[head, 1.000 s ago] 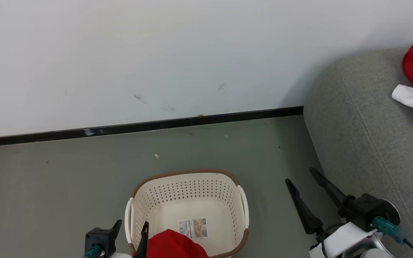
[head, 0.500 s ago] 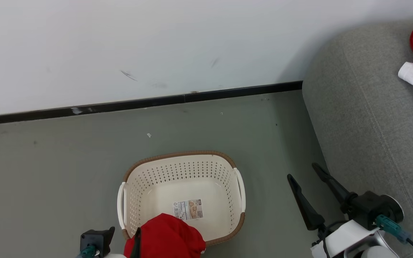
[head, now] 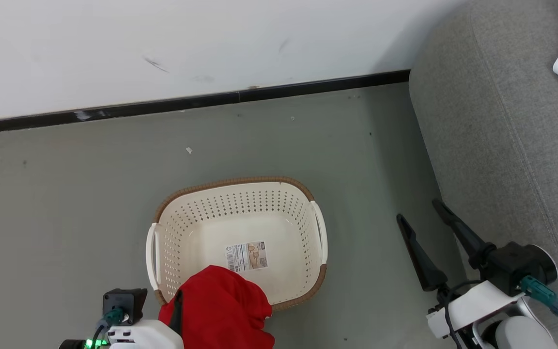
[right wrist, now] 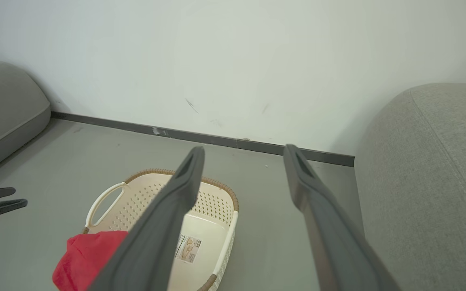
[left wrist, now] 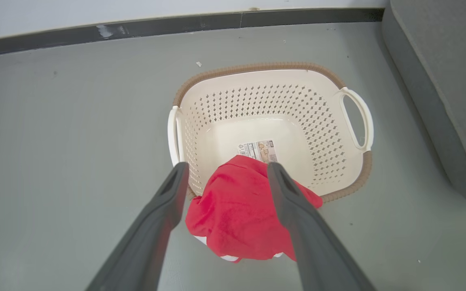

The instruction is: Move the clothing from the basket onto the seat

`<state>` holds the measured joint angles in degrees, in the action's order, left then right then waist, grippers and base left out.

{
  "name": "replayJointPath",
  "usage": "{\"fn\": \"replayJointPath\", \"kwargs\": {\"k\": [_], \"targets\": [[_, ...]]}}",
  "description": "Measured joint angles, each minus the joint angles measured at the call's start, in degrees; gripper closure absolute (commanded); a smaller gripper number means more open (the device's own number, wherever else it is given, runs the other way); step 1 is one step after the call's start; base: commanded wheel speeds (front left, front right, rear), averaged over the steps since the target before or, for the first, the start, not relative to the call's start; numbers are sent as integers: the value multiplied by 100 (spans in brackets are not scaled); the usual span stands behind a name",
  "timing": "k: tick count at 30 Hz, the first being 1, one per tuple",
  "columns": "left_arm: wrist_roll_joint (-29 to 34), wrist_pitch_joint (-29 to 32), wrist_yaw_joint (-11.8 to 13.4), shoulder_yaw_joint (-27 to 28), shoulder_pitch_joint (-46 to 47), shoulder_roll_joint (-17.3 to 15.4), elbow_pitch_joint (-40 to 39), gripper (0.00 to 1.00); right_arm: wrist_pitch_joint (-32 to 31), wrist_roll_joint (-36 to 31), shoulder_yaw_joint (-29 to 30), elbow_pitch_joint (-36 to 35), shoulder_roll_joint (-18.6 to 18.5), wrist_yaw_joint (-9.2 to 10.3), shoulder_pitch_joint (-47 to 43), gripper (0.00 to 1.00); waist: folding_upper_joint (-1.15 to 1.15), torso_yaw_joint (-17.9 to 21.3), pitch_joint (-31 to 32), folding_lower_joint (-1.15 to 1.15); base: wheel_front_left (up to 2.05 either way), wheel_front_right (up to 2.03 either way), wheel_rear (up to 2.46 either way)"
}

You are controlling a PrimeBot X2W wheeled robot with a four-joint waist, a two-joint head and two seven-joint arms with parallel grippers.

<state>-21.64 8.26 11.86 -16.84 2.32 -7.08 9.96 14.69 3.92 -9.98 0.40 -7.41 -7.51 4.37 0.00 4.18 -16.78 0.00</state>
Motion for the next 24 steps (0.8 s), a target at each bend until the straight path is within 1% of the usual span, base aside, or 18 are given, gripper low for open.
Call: {"fn": "replayJointPath", "kwargs": {"k": [14, 21, 24], "targets": [[-42, 2, -43, 110, 503, 0, 466, 0, 0, -47, 293, -191, -27, 0, 276, 0, 0, 123, -594, 0, 0, 0, 0], [-71, 60, -54, 140, 737, -2, 709, 0, 0, -48, 326, -223, -24, 0, 354, 0, 0, 174, -886, 0, 0, 0, 0], [-107, 110, -100, 142, 852, -2, 821, 0, 0, -49, 346, -242, -23, 0, 439, 0, 0, 193, -1013, 0, 0, 0, 0]]}}
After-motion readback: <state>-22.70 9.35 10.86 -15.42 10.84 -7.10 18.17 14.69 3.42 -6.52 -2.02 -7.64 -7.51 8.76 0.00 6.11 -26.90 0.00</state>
